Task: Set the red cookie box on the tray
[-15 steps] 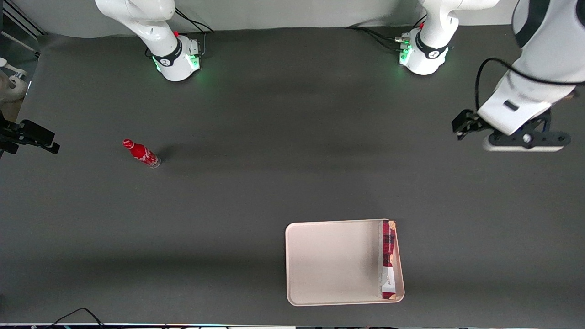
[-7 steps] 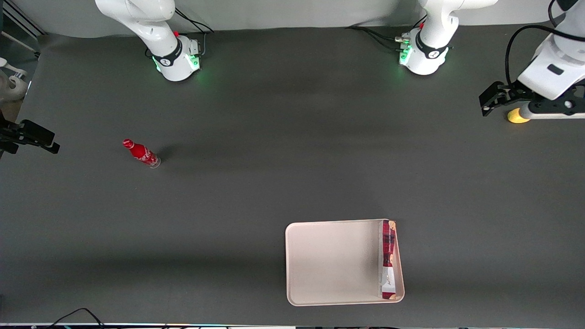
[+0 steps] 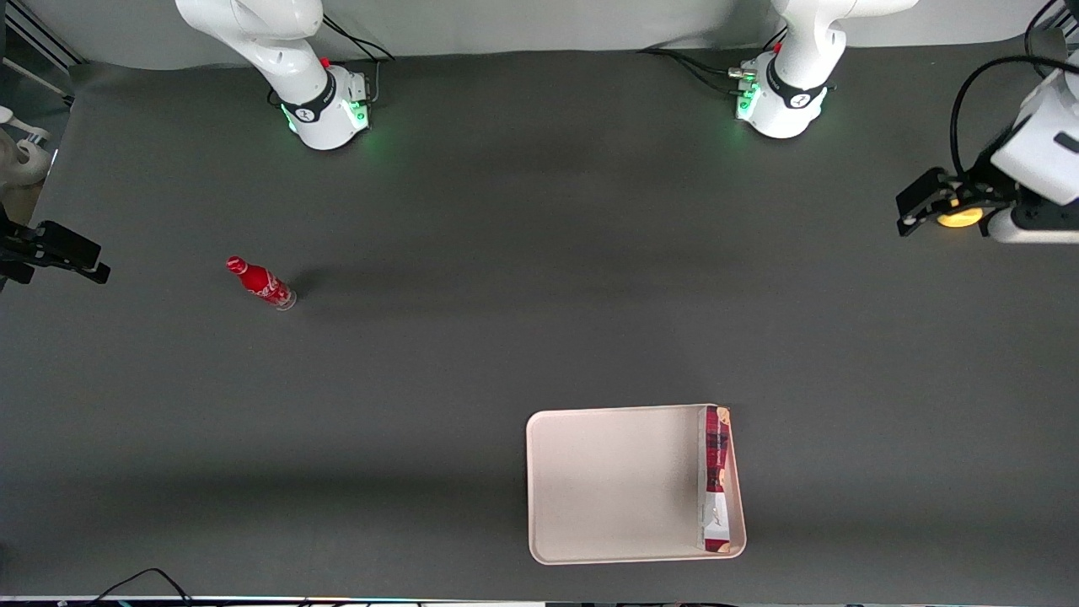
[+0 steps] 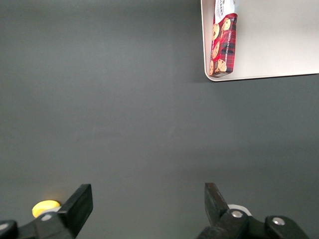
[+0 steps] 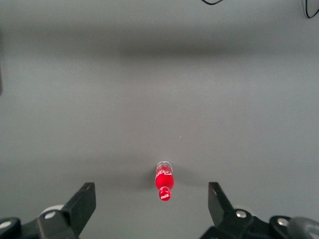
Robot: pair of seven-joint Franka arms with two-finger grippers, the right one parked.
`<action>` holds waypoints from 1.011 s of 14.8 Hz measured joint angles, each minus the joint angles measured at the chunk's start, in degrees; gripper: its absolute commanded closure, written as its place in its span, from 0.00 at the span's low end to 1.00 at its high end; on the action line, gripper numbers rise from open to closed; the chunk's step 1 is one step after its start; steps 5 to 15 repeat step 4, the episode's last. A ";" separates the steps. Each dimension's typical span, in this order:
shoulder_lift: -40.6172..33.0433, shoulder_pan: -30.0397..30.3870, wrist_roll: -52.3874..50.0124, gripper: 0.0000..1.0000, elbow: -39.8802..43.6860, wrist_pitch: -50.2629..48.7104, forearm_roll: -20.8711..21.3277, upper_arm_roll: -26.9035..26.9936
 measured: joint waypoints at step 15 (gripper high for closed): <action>3.35 0.08 0.00 0.00 2.23 0.12 0.88 0.25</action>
